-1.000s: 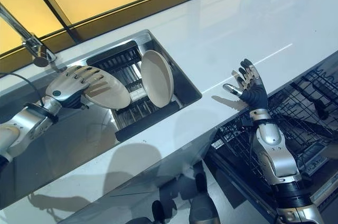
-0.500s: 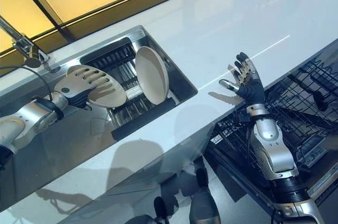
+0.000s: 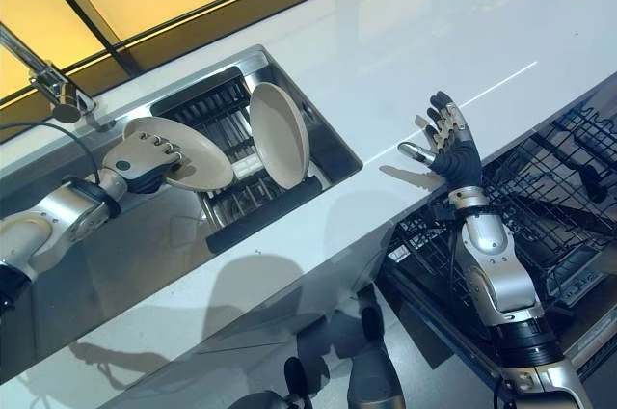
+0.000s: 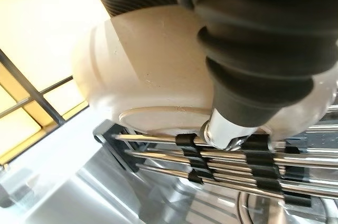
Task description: Pick up plates and place into dishwasher.
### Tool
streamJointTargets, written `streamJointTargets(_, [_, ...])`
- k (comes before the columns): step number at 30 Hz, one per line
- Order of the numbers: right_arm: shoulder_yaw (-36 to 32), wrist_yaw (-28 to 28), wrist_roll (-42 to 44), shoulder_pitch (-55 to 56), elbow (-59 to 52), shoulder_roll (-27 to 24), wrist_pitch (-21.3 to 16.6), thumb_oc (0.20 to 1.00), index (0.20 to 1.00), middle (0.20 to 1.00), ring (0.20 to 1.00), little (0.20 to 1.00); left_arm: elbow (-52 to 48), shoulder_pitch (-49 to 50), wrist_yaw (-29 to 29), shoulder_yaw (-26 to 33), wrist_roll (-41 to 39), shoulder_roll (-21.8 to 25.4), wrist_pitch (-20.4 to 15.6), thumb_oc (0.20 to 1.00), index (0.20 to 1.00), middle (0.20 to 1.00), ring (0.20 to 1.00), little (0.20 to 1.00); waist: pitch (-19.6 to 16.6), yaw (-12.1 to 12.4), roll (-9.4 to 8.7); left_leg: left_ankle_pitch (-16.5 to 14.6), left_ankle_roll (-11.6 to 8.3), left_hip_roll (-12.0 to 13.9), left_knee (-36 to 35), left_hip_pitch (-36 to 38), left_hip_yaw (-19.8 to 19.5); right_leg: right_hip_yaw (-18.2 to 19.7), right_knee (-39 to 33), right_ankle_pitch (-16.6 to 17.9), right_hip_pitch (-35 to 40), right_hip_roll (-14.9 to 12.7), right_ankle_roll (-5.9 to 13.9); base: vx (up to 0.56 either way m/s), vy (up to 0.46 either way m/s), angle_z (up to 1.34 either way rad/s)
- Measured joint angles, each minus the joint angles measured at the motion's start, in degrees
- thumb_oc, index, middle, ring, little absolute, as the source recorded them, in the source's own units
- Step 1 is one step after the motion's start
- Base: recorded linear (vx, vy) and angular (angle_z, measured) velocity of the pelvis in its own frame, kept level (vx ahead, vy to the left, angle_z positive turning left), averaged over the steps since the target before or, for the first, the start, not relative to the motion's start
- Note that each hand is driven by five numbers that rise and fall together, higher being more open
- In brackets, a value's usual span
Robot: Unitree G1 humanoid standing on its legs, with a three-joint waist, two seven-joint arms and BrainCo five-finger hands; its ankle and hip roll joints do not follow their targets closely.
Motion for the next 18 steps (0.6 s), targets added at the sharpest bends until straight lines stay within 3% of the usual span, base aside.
streamJointTargets(5, [0.0, -0.06, 0.0, 0.07, -0.06, 0.01, 0.08, 1.0, 1.0, 1.0, 1.0, 1.0, 2.03, -0.04, 2.74, 0.14, -0.05, -0.99, 1.5, 0.2, 0.2, 0.2, 0.2, 0.2, -0.03, -0.11, 0.09, 0.07, -0.11, 0.21, 0.0, 0.19, -0.03, -0.09, -0.02, 0.43, 0.24, 0.25, -0.45, 0.0, 0.0, 0.0])
streamJointTargets(12, [-0.06, 0.0, 0.01, 0.28, -0.04, 0.0, 0.17, 1.0, 1.0, 1.0, 1.0, 1.0, 4.83, 1.6, 11.6, 1.56, -0.46, -2.93, 4.99, 0.2, 0.2, 0.2, 0.2, 0.2, -0.04, -0.03, 0.07, 0.08, -0.15, 0.45, 0.0, 0.29, -0.28, -0.39, -0.01, 0.45, 0.5, 0.38, -0.49, -0.02, -0.052, 0.02])
streamJointTargets(18, [-0.55, -0.05, 0.01, 2.32, 0.01, 0.07, 0.4, 1.0, 1.0, 1.0, 1.0, 1.0, 4.93, 7.54, 22.66, 10.01, -5.46, -3.13, 7.24, 0.2, 0.2, 0.2, 0.2, 0.2, -0.18, 0.45, -0.28, -0.02, -0.28, 0.72, -0.02, 1.64, -1.23, -1.6, -0.66, 0.34, 2.62, 0.43, -0.59, -0.02, -0.059, 0.07])
